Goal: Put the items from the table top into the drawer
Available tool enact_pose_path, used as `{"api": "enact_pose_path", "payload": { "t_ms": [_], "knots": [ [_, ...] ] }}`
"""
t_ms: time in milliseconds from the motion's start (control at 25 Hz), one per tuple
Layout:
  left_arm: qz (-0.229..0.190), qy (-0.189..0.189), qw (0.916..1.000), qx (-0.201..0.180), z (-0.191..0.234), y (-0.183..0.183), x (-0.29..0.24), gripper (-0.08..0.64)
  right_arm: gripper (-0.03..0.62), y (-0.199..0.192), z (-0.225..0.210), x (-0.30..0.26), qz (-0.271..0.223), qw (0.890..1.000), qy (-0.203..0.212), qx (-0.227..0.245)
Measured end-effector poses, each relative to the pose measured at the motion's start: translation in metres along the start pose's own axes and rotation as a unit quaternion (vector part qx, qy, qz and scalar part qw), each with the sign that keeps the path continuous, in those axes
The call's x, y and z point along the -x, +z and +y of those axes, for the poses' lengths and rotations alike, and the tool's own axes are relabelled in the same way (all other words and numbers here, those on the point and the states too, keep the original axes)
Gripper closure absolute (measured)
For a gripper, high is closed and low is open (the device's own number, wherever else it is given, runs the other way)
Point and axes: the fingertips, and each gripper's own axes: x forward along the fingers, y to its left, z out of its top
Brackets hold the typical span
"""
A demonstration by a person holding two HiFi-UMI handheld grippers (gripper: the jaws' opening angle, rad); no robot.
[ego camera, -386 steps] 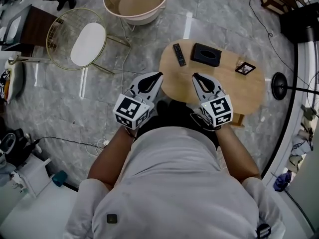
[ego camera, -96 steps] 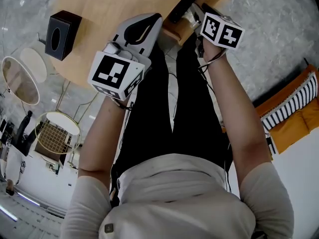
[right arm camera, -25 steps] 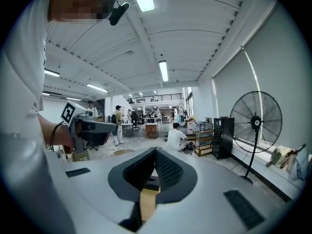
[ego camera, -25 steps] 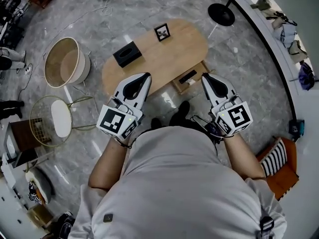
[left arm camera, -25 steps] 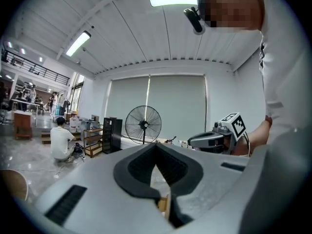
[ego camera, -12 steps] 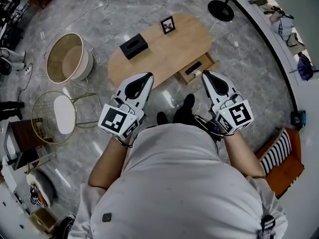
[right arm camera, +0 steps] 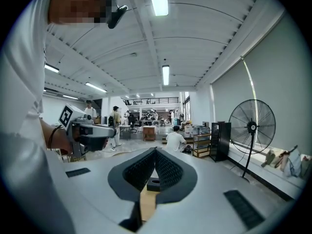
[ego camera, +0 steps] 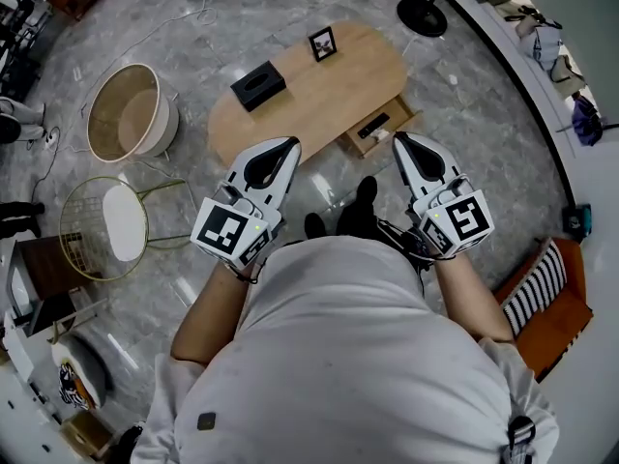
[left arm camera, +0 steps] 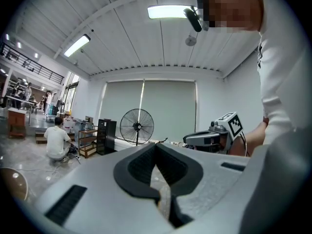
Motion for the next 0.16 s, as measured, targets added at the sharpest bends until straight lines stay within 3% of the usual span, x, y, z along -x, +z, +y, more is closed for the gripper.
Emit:
{"api": "enact_pose_path", "payload": {
  "t_ms": [160],
  "knots": [
    [-0.001, -0.002, 1.0, 0.001, -0.0029, 0.002, 0.0021, 0.551, 0.566, 0.0034, 0.0009, 0.0041, -0.003, 1.0, -0.004, 0.002]
  ]
}}
